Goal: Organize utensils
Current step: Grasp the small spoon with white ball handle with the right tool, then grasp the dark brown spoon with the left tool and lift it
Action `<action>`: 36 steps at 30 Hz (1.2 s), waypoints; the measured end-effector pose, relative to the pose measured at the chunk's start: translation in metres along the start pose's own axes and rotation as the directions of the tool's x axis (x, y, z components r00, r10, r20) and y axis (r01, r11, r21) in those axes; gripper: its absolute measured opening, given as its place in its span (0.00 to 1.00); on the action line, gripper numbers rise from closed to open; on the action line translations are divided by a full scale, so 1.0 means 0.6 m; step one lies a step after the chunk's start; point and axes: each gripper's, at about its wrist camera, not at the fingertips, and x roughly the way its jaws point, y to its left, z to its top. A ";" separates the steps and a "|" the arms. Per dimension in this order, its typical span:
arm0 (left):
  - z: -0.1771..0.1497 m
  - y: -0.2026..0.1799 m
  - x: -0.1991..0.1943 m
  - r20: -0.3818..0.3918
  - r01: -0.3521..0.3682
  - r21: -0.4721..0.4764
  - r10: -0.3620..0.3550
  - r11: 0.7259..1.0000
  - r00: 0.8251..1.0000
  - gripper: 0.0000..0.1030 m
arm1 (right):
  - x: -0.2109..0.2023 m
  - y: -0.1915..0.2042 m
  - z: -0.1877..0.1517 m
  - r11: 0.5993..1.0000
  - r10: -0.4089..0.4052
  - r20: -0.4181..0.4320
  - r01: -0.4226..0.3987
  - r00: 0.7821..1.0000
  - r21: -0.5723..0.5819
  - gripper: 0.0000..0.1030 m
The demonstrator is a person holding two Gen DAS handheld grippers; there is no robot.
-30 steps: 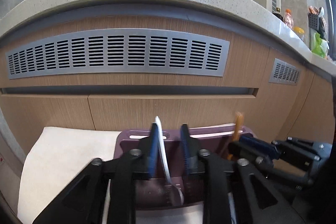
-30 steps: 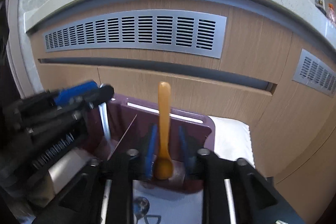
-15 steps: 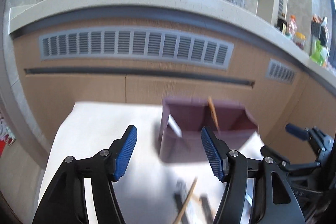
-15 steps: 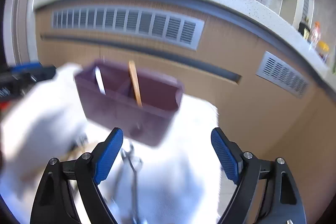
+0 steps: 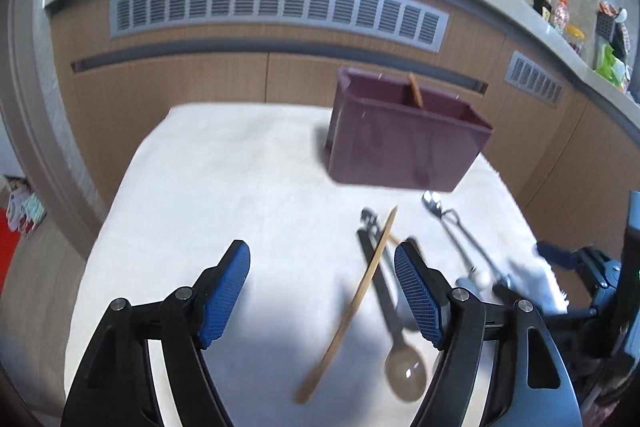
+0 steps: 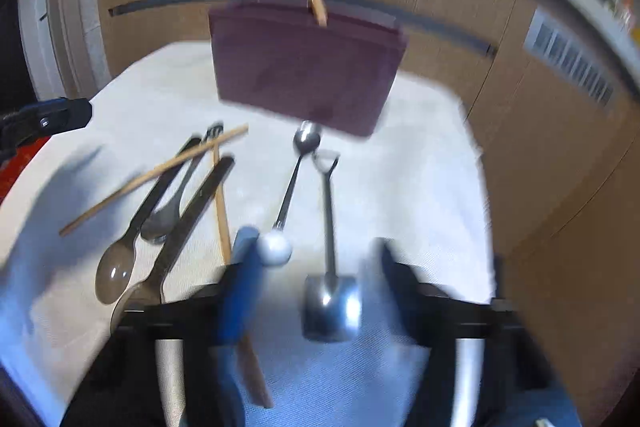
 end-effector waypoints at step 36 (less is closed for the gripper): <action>-0.038 -0.036 -0.013 -0.103 0.087 -0.007 -0.087 0.996 0.991 0.73 | -0.158 -0.011 0.049 0.997 -0.075 0.241 0.068 0.968 0.037 0.20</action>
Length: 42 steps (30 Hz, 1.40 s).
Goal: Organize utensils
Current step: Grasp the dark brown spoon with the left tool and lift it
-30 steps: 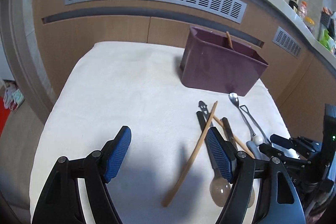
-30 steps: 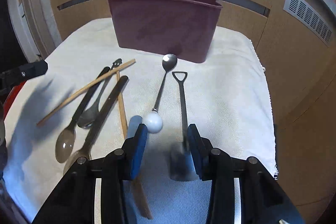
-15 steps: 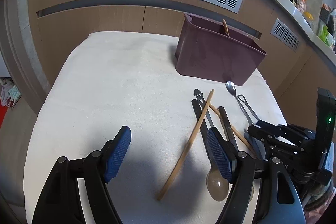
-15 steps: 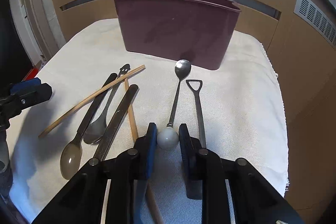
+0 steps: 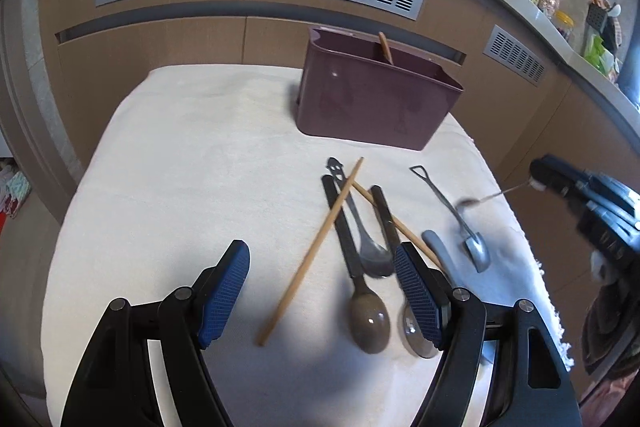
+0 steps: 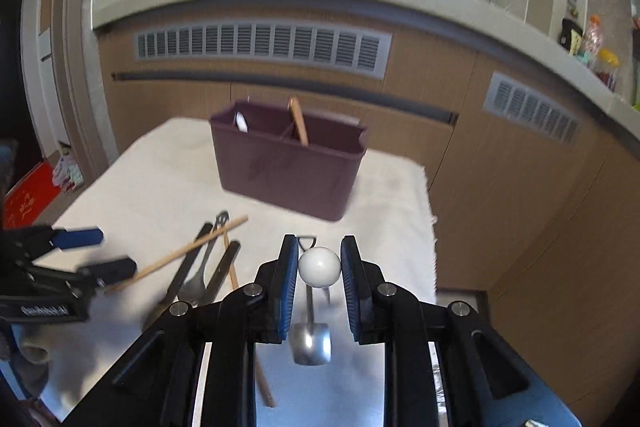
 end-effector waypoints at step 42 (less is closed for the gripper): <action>0.045 -0.087 -0.100 0.200 0.013 0.164 -0.046 0.986 0.979 0.12 | -0.078 -0.038 -0.020 0.986 0.103 0.045 -0.108 0.994 0.127 0.20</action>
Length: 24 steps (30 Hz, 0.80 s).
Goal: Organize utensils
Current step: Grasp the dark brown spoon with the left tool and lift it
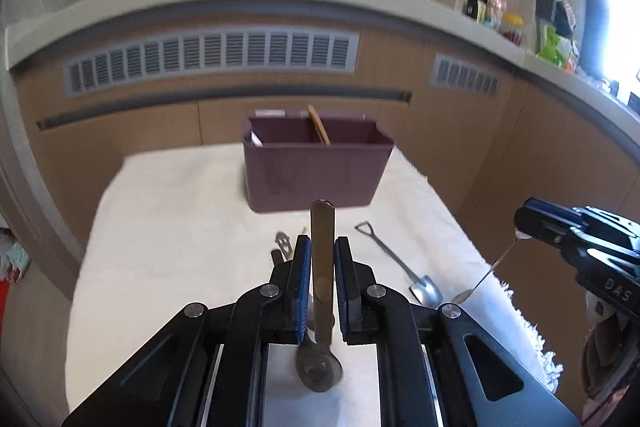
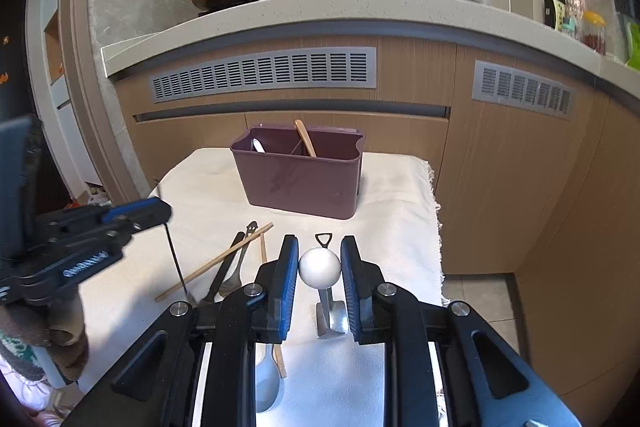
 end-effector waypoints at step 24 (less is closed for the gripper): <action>-0.014 0.048 -0.019 -0.124 0.028 -0.053 -0.034 0.998 0.992 0.16 | -0.032 0.028 0.001 0.999 -0.027 0.001 0.027 1.000 -0.044 0.20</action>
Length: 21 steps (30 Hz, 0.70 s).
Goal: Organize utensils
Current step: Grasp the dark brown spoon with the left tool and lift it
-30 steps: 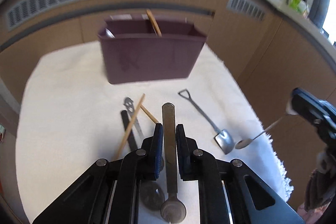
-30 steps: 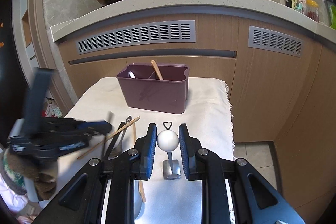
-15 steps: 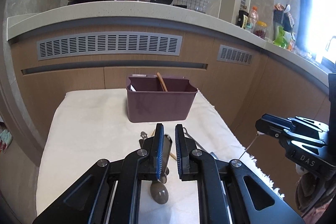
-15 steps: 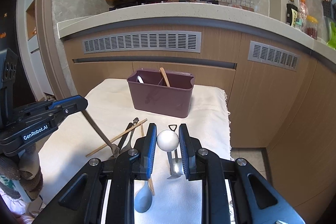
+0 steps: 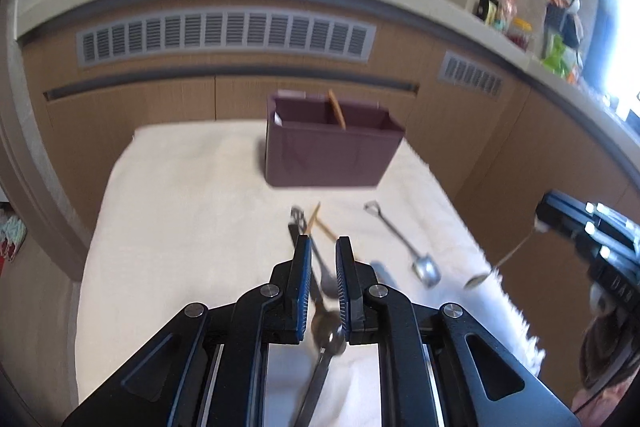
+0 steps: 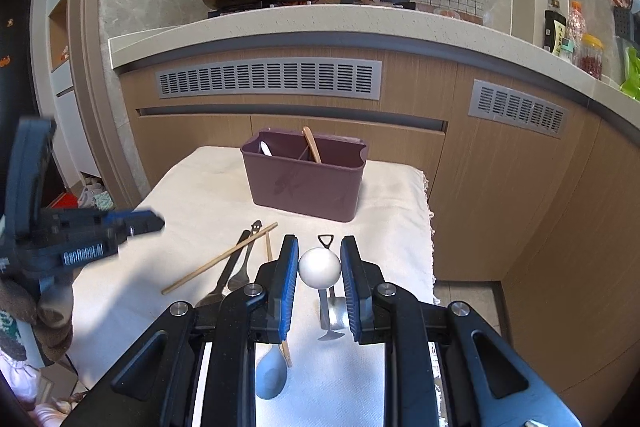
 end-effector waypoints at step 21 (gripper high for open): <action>-0.100 -0.044 0.167 -0.315 0.012 0.220 0.059 0.976 0.947 0.36 | 0.021 -0.014 -0.023 0.999 0.023 -0.049 -0.021 0.999 0.033 0.20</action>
